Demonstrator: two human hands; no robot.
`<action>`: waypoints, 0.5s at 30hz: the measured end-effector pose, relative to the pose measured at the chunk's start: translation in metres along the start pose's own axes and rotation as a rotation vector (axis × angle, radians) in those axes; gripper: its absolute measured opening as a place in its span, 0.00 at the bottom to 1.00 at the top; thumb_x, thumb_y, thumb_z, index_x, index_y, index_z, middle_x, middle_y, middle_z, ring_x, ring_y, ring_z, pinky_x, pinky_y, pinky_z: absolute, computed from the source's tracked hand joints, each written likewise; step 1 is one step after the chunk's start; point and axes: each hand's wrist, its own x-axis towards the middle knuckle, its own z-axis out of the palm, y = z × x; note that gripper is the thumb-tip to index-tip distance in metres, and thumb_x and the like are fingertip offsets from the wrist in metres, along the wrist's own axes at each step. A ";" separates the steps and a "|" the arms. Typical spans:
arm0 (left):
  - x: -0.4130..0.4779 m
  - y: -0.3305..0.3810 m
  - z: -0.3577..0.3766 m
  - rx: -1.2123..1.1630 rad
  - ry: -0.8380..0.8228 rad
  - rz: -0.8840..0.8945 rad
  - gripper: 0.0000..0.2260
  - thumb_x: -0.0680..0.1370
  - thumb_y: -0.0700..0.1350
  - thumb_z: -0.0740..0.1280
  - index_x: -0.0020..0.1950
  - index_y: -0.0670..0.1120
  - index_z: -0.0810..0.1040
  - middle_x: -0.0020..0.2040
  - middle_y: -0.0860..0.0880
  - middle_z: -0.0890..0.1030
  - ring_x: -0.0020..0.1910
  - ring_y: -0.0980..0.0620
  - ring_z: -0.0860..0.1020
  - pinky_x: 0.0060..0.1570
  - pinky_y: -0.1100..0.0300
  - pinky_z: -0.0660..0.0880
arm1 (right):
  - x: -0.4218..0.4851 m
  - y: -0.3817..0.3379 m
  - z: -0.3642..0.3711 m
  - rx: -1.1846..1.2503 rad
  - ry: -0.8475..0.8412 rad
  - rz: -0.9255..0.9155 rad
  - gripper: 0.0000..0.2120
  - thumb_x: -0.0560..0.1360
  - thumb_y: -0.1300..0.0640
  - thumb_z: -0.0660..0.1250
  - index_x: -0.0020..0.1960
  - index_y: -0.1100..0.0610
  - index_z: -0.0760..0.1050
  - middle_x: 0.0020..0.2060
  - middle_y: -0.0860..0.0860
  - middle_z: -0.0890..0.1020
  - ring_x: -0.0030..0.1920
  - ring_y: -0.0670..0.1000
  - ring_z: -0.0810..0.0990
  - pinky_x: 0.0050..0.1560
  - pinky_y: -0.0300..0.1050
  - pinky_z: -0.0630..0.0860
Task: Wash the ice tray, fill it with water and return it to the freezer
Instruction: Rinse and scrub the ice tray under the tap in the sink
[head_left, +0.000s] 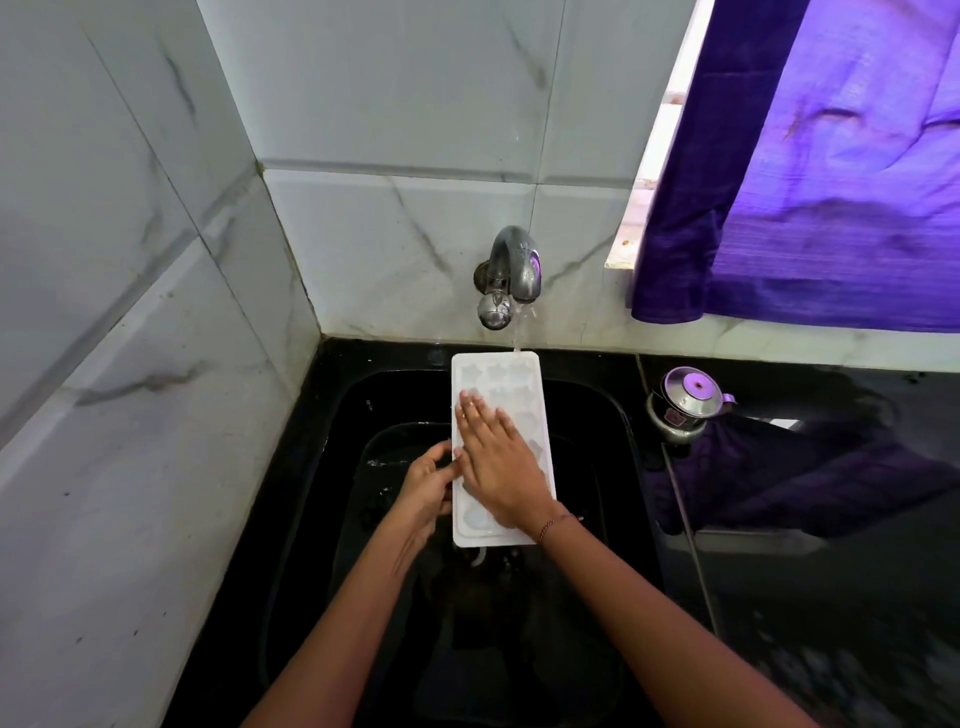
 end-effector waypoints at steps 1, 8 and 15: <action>0.001 0.001 -0.002 -0.011 0.010 0.011 0.10 0.79 0.40 0.62 0.57 0.51 0.77 0.44 0.48 0.83 0.41 0.52 0.81 0.37 0.58 0.78 | -0.008 -0.001 0.004 -0.005 0.034 -0.033 0.30 0.79 0.46 0.42 0.76 0.62 0.54 0.76 0.57 0.54 0.76 0.54 0.51 0.75 0.51 0.47; 0.008 0.005 -0.008 0.013 0.035 0.013 0.07 0.80 0.39 0.61 0.53 0.49 0.77 0.44 0.48 0.82 0.40 0.51 0.80 0.37 0.58 0.78 | -0.058 0.009 0.022 -0.159 -0.026 -0.150 0.41 0.73 0.46 0.65 0.78 0.57 0.48 0.76 0.59 0.52 0.76 0.58 0.48 0.74 0.59 0.52; 0.013 0.022 0.003 0.148 0.000 -0.006 0.06 0.77 0.47 0.66 0.51 0.46 0.78 0.40 0.48 0.81 0.34 0.54 0.80 0.31 0.62 0.77 | -0.062 0.012 0.015 0.336 0.002 0.014 0.41 0.75 0.65 0.64 0.75 0.46 0.40 0.77 0.53 0.46 0.77 0.50 0.41 0.76 0.46 0.49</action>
